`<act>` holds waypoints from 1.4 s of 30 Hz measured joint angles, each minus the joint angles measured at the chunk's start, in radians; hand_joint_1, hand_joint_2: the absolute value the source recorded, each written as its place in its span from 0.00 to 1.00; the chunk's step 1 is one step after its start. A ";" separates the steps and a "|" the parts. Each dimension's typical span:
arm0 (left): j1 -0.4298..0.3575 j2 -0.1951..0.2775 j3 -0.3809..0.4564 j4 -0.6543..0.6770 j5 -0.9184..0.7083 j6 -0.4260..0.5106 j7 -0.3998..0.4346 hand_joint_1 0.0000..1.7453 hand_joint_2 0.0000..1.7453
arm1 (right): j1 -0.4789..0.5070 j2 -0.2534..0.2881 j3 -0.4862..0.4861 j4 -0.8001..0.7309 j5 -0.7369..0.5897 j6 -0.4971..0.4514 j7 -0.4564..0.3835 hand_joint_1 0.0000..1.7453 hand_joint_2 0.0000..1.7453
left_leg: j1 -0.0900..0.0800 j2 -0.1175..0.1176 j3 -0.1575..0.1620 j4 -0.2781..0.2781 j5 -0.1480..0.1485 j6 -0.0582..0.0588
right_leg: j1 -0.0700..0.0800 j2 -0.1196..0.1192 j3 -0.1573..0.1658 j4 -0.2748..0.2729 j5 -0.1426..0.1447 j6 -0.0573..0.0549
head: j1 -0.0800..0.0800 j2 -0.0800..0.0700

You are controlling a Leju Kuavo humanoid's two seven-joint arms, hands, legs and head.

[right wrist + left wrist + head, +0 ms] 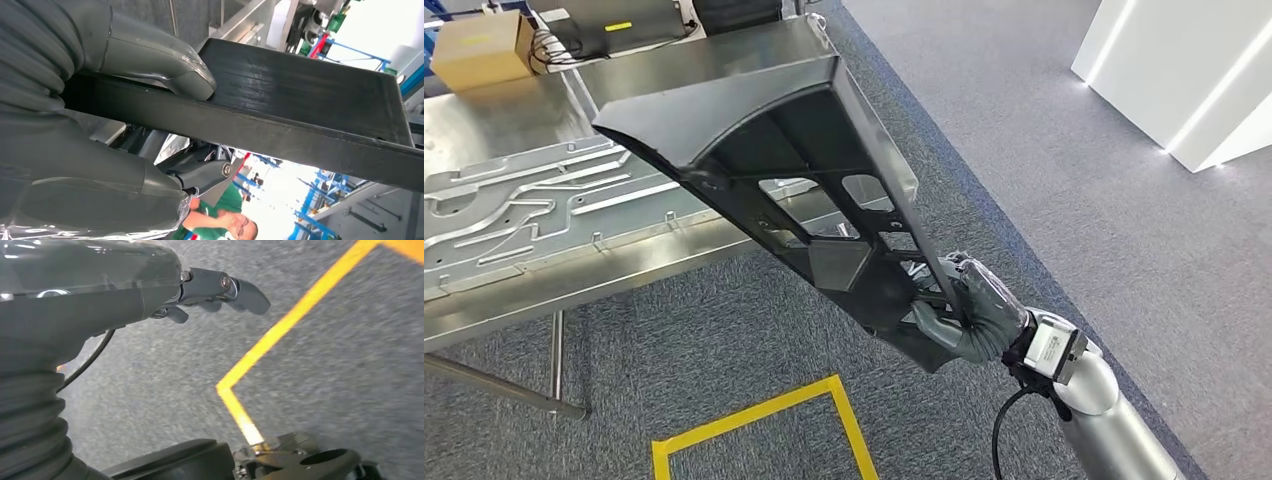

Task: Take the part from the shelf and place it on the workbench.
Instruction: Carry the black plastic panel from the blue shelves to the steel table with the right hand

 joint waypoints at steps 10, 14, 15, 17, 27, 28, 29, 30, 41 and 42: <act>-0.002 -0.014 -0.001 0.001 -0.024 -0.006 -0.001 0.00 1.00 | 0.022 0.002 -0.023 -0.024 0.018 -0.034 0.025 1.00 1.00 | -0.027 -0.002 -0.006 -0.259 0.253 0.048 | 0.008 0.006 0.095 -0.008 -0.078 0.045 | 0.000 0.000; -0.002 -0.020 -0.001 0.001 -0.021 -0.005 -0.003 0.00 1.00 | 0.023 0.012 -0.039 -0.032 0.022 -0.036 0.034 1.00 1.00 | -0.038 -0.022 0.012 -0.275 0.254 0.074 | 0.021 0.014 -0.018 0.197 -0.167 0.033 | 0.000 0.000; -0.001 -0.021 -0.001 0.001 -0.020 -0.004 -0.004 0.00 1.00 | 0.023 0.015 -0.042 -0.032 0.021 -0.034 0.035 1.00 1.00 | -0.044 -0.030 0.015 -0.275 0.251 0.078 | 0.026 0.016 -0.054 0.249 -0.175 0.029 | 0.000 0.000; -0.001 -0.021 -0.001 0.001 -0.018 -0.003 -0.005 0.00 1.00 | 0.023 0.017 -0.045 -0.031 0.021 -0.031 0.036 1.00 1.00 | -0.056 -0.052 0.026 -0.274 0.243 0.087 | 0.037 0.021 -0.079 0.248 -0.128 0.016 | 0.000 0.000; -0.005 -0.027 -0.001 0.006 -0.015 0.002 -0.006 0.00 1.00 | 0.008 0.026 -0.054 -0.032 0.019 -0.028 0.037 1.00 1.00 | -0.060 -0.055 0.015 -0.223 0.184 0.052 | 0.041 0.051 0.054 -0.050 -0.007 -0.032 | 0.001 0.000; -0.005 -0.027 -0.001 0.006 -0.015 0.002 -0.006 0.00 1.00 | 0.008 0.025 -0.054 -0.032 0.019 -0.028 0.037 1.00 1.00 | -0.056 -0.024 -0.016 -0.167 0.161 0.043 | 0.039 0.037 0.064 -0.055 -0.012 -0.031 | 0.001 0.000; -0.008 -0.026 -0.001 0.006 -0.014 0.002 -0.007 0.00 1.00 | 0.008 0.025 -0.054 -0.032 0.019 -0.028 0.037 1.00 1.00 | -0.049 -0.009 -0.057 -0.100 0.138 0.035 | 0.037 0.020 0.072 -0.057 -0.017 -0.029 | 0.001 0.000; -0.010 -0.026 -0.001 0.006 -0.013 0.002 -0.007 0.00 1.00 | 0.009 0.024 -0.054 -0.032 0.019 -0.028 0.036 1.00 1.00 | -0.041 -0.002 -0.092 -0.044 0.125 0.027 | 0.034 0.005 0.078 -0.056 -0.024 -0.026 | 0.001 0.000; -0.002 -0.018 0.000 0.006 -0.005 0.007 -0.007 0.00 1.00 | 0.007 0.030 -0.061 -0.031 0.000 -0.023 0.026 1.00 1.00 | -0.031 0.035 -0.027 -0.267 0.274 0.047 | 0.017 -0.080 0.131 -0.034 -0.091 0.040 | 0.001 0.000; -0.003 -0.019 0.000 0.006 -0.003 0.008 -0.007 0.00 1.00 | 0.006 0.033 -0.063 -0.030 -0.002 -0.021 0.025 1.00 1.00 | -0.031 0.024 -0.025 -0.269 0.274 0.055 | 0.016 -0.054 0.114 0.002 -0.114 0.040 | 0.002 0.000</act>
